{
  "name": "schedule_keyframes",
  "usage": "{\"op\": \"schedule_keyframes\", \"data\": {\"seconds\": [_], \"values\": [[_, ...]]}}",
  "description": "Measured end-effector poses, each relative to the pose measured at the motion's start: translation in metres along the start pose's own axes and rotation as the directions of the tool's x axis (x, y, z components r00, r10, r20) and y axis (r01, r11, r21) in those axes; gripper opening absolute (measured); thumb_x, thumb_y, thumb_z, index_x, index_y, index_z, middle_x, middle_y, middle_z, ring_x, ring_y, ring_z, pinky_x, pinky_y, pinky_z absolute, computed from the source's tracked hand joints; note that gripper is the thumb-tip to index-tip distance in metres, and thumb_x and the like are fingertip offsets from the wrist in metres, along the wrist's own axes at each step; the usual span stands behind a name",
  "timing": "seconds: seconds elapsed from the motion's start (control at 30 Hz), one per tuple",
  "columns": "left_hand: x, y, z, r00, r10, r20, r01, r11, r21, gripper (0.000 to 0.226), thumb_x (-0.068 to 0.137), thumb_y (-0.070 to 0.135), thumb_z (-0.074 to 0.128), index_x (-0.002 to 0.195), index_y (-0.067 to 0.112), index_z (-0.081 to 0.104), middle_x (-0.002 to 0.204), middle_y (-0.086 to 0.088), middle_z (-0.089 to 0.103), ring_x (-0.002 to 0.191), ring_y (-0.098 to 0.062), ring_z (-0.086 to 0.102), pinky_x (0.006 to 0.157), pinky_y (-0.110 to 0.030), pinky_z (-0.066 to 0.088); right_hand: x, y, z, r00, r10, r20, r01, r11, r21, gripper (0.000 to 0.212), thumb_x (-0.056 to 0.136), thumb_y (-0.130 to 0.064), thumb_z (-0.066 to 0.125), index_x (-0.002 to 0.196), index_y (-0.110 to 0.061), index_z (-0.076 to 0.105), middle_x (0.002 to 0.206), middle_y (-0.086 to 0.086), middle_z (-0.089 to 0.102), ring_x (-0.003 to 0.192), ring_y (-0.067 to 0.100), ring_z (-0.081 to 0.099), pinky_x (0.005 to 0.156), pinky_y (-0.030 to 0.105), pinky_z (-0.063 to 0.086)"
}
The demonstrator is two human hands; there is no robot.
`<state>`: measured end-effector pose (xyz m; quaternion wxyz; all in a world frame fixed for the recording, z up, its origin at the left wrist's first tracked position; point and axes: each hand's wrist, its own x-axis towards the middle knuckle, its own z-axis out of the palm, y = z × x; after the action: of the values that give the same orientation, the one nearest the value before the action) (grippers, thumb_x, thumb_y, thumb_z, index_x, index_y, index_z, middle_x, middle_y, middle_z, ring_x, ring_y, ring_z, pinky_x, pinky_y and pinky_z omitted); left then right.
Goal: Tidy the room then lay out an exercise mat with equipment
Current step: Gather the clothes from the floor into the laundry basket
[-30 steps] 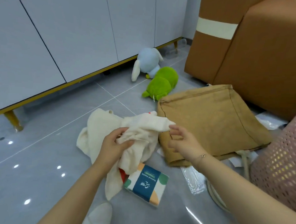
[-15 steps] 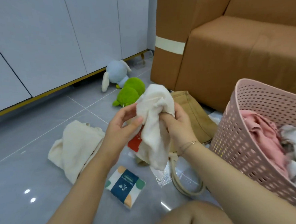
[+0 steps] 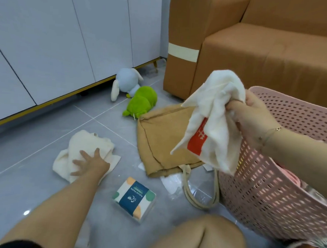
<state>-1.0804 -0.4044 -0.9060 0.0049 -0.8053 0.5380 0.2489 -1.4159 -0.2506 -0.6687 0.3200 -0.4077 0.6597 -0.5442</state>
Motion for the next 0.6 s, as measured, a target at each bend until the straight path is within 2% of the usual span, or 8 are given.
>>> {"op": "schedule_keyframes", "data": {"seconds": [0.07,0.13,0.23,0.3,0.37,0.43,0.5,0.6], "values": [[0.017,-0.023,0.010,0.997,-0.005,0.081,-0.001,0.997,0.073,0.065,0.093,0.045,0.044,0.150,0.033,0.015,0.156,-0.014,-0.006,0.143,-0.042,0.001,0.114,-0.056,0.008,0.000,0.013,0.004,0.998,0.041,0.040,-0.041,0.999,0.001,0.028,0.083,-0.019,0.058,0.110,-0.023,0.062,0.100,0.008,0.069,0.098,0.028,0.066,0.085,0.045,0.055],[0.027,-0.040,0.018,0.998,0.065,-0.008,-0.063,0.989,0.135,0.049,0.093,0.037,0.048,0.139,0.026,0.038,0.145,-0.016,0.022,0.132,-0.041,0.026,0.108,-0.046,0.025,0.001,0.022,0.008,0.995,0.060,0.085,-0.059,0.998,-0.016,0.025,0.088,-0.018,0.057,0.112,-0.025,0.061,0.103,0.006,0.069,0.097,0.024,0.066,0.081,0.041,0.056],[0.030,-0.052,0.021,0.972,0.169,-0.162,-0.143,0.977,0.160,0.028,0.091,0.014,0.049,0.118,0.008,0.055,0.122,-0.024,0.042,0.106,-0.044,0.049,0.094,-0.042,0.040,0.001,0.030,0.011,0.990,0.072,0.124,-0.066,0.996,-0.056,0.024,0.090,-0.015,0.056,0.112,-0.025,0.060,0.101,0.004,0.068,0.093,0.021,0.065,0.070,0.032,0.052],[0.025,-0.051,0.023,0.958,0.205,-0.203,-0.194,0.978,0.070,0.021,0.086,0.006,0.052,0.106,0.003,0.059,0.112,-0.028,0.053,0.097,-0.044,0.055,0.086,-0.042,0.042,-0.001,0.035,0.012,0.985,0.095,0.147,-0.081,0.992,-0.095,0.025,0.089,-0.015,0.057,0.112,-0.025,0.060,0.102,0.005,0.068,0.096,0.024,0.065,0.078,0.041,0.056],[0.011,-0.042,0.023,0.938,0.250,-0.242,-0.282,0.953,-0.109,0.016,0.082,0.002,0.057,0.098,0.003,0.061,0.101,-0.026,0.062,0.093,-0.042,0.058,0.078,-0.040,0.041,-0.004,0.036,0.012,0.981,0.121,0.152,-0.101,0.986,-0.132,0.025,0.088,-0.015,0.058,0.111,-0.025,0.061,0.105,0.007,0.067,0.100,0.027,0.065,0.090,0.049,0.053],[-0.010,-0.023,0.018,0.881,0.331,-0.339,-0.429,0.860,-0.275,0.016,0.079,0.001,0.062,0.095,0.003,0.061,0.093,-0.019,0.064,0.089,-0.036,0.059,0.073,-0.035,0.038,-0.005,0.033,0.009,0.983,0.117,0.141,-0.098,0.986,-0.134,0.025,0.089,-0.014,0.058,0.112,-0.023,0.061,0.107,0.010,0.067,0.102,0.029,0.064,0.091,0.049,0.052],[-0.040,0.005,0.003,0.821,0.354,-0.447,-0.540,0.736,-0.408,0.016,0.077,0.004,0.064,0.093,0.006,0.061,0.093,-0.008,0.061,0.087,-0.023,0.054,0.073,-0.029,0.034,-0.005,0.029,0.006,0.985,0.097,0.140,-0.084,0.992,-0.096,0.026,0.090,-0.013,0.056,0.114,-0.022,0.060,0.110,0.011,0.066,0.103,0.029,0.064,0.085,0.042,0.055],[-0.094,0.048,-0.026,0.776,0.372,-0.509,-0.630,0.500,-0.595,0.014,0.073,0.013,0.061,0.085,0.019,0.058,0.091,0.001,0.059,0.083,-0.016,0.051,0.072,-0.028,0.038,-0.006,0.016,0.003,0.989,0.073,0.127,-0.076,0.997,0.018,0.027,0.092,-0.011,0.054,0.117,-0.020,0.059,0.112,0.011,0.067,0.105,0.028,0.064,0.083,0.040,0.055]]}}
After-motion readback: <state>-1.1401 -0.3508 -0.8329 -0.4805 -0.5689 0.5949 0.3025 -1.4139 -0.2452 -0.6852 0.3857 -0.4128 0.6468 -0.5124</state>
